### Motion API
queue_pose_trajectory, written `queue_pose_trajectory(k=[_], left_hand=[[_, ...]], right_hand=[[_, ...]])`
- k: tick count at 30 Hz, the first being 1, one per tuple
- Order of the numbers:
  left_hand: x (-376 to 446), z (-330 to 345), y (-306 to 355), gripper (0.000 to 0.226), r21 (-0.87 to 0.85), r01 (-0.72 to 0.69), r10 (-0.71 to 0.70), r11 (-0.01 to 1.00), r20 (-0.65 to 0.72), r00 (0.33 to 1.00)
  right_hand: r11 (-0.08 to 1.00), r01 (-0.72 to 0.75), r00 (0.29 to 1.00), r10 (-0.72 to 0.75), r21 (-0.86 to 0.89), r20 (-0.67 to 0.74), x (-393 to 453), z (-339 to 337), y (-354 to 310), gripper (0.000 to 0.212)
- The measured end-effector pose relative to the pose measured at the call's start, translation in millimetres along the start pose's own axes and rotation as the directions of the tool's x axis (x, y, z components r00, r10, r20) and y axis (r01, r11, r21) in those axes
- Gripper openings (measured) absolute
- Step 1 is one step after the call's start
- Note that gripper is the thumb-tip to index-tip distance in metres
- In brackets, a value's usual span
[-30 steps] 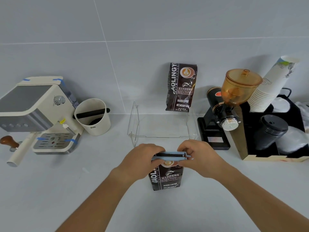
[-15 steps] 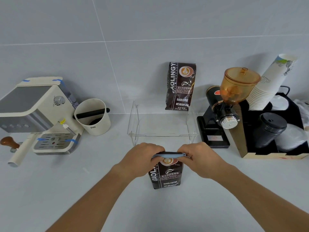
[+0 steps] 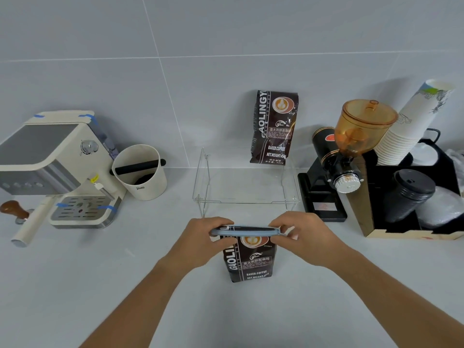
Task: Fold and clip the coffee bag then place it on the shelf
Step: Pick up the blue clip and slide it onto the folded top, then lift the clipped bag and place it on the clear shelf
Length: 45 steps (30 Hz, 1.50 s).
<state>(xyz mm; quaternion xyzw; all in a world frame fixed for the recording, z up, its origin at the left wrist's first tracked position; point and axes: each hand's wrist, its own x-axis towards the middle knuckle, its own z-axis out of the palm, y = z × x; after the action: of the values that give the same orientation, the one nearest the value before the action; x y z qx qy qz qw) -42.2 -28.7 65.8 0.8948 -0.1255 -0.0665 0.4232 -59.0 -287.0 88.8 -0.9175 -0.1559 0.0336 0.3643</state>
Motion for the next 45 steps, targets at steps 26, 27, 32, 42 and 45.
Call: queue_pose_trajectory(k=[26, 27, 32, 42, 45], left_hand=[[-47, 81, -49, 0.038, -0.589, 0.316, -0.367, 0.743, 0.036, 0.93], [-47, 82, -49, 0.039, -0.583, 0.315, -0.364, 0.749, 0.036, 0.931], [-47, 79, -46, 0.037, -0.536, 0.294, -0.322, 0.791, 0.043, 0.946], [-35, 40, -11, 0.034, -0.488, 0.163, -0.25, 0.858, -0.118, 0.961], [-30, 24, 2, 0.032, -0.473, 0.1, -0.205, 0.876, -0.176, 0.963]], right_hand=[[0.774, -0.285, 0.925, 0.377, 0.565, -0.05, -36, 91, 32, 0.047], [0.775, -0.286, 0.922, 0.384, 0.564, -0.06, -37, 92, 31, 0.048], [0.766, -0.287, 0.912, 0.403, 0.575, -0.082, -39, 92, 25, 0.049], [0.784, -0.181, 0.938, 0.319, 0.594, -0.135, -15, 52, -6, 0.037], [0.783, -0.135, 0.945, 0.286, 0.607, -0.159, -5, 36, -20, 0.039]])
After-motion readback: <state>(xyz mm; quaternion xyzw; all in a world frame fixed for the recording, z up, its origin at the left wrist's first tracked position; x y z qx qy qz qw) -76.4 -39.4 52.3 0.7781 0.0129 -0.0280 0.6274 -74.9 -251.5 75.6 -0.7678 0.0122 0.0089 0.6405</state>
